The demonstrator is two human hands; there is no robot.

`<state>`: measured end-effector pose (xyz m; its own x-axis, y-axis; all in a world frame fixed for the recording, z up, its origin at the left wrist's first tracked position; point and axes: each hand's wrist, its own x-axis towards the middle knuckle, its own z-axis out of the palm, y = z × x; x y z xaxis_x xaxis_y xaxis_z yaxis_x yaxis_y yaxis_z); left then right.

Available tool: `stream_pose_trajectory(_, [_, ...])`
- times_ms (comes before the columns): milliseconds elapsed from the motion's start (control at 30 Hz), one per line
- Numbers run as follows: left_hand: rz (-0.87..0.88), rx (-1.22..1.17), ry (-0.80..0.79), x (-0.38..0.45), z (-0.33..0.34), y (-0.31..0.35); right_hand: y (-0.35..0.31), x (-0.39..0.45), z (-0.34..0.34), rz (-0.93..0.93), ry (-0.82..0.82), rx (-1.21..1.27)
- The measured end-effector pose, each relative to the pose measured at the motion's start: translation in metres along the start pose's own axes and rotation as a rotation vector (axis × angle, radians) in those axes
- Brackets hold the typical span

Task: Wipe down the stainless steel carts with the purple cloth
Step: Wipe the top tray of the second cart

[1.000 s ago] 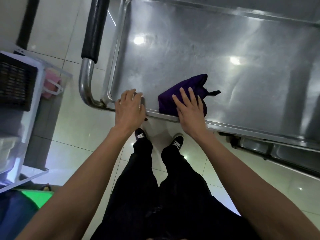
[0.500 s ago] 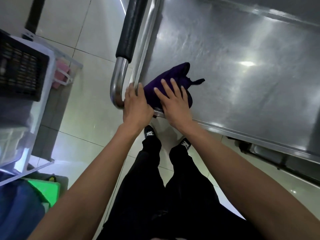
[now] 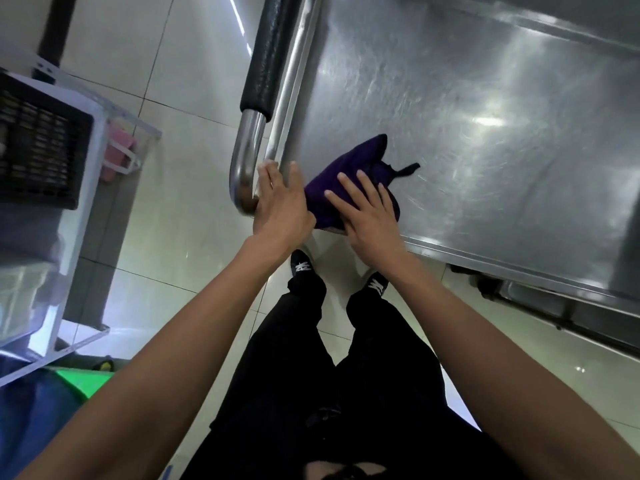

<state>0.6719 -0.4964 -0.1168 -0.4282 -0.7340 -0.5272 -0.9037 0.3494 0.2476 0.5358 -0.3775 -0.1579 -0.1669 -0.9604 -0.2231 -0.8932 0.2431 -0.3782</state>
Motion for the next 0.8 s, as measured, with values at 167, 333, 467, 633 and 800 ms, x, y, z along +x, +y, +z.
stream_pose_trajectory(167, [0.074, 0.105, 0.112, -0.011, 0.017, 0.018, 0.034, -0.026, -0.015, 0.036, -0.034, -0.040])
stream_pose_trajectory(333, [0.221, 0.196, 0.087, -0.020, 0.039, 0.074, 0.076, -0.055, -0.031, 0.069, -0.019, -0.039])
stream_pose_trajectory(467, [0.273, 0.215, 0.094, -0.024, 0.054, 0.122, 0.121, -0.081, -0.042, 0.123, -0.007, -0.046])
stream_pose_trajectory(633, [0.327, 0.225, 0.089, -0.028, 0.073, 0.179, 0.175, -0.110, -0.055, 0.216, 0.025, -0.044])
stream_pose_trajectory(800, [0.374, 0.215, 0.048, -0.029, 0.088, 0.221, 0.215, -0.134, -0.062, 0.308, 0.073, -0.037])
